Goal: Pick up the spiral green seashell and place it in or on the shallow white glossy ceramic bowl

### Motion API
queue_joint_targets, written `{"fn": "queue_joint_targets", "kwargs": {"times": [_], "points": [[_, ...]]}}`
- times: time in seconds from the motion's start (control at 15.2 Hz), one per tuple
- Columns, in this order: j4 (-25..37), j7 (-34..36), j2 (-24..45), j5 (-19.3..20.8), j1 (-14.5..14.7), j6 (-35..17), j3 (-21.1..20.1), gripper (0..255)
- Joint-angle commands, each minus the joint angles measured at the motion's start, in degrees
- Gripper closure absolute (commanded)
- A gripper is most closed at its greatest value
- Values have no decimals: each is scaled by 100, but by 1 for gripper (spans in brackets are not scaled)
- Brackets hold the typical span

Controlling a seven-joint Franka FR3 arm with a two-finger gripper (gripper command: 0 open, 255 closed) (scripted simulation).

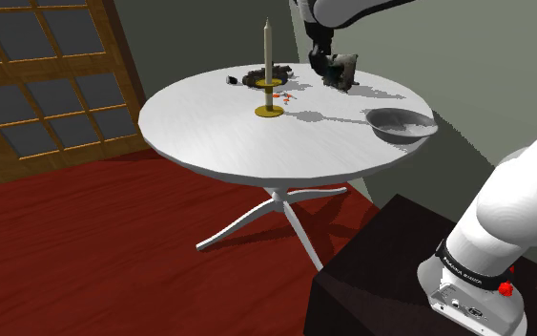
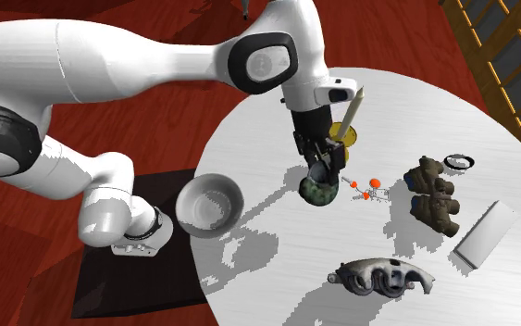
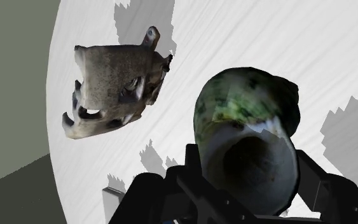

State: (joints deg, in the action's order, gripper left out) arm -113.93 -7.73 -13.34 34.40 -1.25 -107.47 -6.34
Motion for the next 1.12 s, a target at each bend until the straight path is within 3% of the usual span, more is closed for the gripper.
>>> {"fn": "queue_joint_targets", "kwargs": {"times": [0.0, 0.53, 1.06], "points": [[117, -71, -8, -22, 2, 104, -2, 255], [-1436, -137, -1835, -250, 194, 385, -18, 255], [-2548, -338, -3692, -536, 492, 1145, -123, 255]]}}
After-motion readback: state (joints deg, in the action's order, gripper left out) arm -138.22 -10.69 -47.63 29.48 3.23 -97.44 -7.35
